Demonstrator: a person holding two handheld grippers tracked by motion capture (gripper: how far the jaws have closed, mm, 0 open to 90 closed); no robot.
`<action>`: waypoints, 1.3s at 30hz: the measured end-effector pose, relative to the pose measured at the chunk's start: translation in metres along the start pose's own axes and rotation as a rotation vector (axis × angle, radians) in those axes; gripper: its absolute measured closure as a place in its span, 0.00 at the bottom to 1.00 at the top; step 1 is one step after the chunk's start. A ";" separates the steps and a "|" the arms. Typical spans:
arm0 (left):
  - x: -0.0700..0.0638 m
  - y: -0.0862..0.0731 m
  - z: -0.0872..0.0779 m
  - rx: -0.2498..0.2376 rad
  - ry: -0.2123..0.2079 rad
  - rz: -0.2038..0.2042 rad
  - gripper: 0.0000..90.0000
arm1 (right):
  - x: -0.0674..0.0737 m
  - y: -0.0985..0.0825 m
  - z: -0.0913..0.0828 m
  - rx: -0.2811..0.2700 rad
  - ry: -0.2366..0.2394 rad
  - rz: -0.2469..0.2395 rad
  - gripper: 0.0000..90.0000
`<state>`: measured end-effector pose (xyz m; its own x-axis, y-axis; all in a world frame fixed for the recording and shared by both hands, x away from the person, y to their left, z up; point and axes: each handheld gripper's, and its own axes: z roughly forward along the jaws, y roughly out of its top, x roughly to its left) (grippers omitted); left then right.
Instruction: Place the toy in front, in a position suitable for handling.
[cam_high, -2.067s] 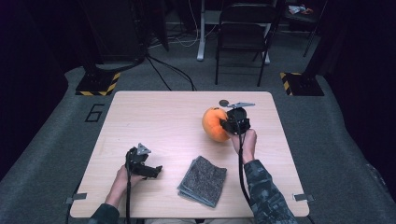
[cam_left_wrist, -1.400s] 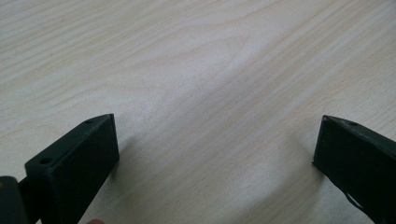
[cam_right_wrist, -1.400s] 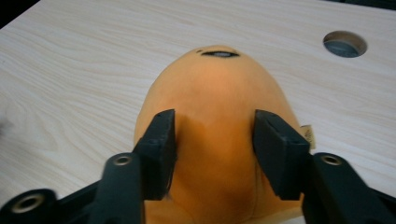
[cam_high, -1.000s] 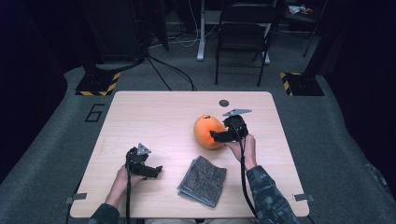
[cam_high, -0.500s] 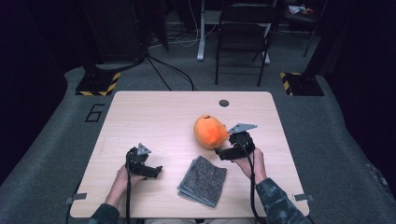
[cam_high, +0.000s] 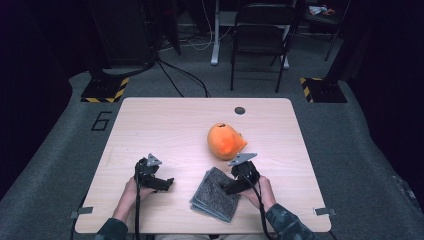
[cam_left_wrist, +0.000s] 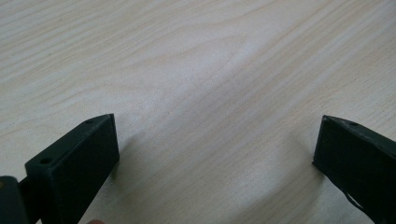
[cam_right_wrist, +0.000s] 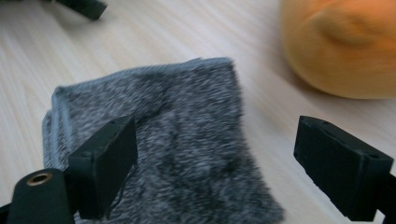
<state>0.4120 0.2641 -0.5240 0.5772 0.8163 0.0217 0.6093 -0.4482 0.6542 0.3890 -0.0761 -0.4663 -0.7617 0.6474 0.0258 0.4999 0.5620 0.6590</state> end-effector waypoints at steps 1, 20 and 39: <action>0.000 0.000 0.000 0.000 -0.001 -0.002 0.00 | 0.002 -0.001 0.002 0.007 0.004 -0.013 0.14; 0.000 0.000 0.000 0.001 -0.003 -0.001 0.00 | 0.020 -0.012 0.035 0.153 0.029 -0.100 0.30; 0.000 0.000 0.000 0.002 -0.004 -0.001 0.00 | 0.010 -0.011 0.029 0.185 0.034 -0.090 0.82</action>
<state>0.4117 0.2641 -0.5241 0.5787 0.8153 0.0180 0.6107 -0.4479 0.6530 0.3880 -0.0608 -0.4951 -0.8189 0.5739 0.0003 0.4937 0.7041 0.5103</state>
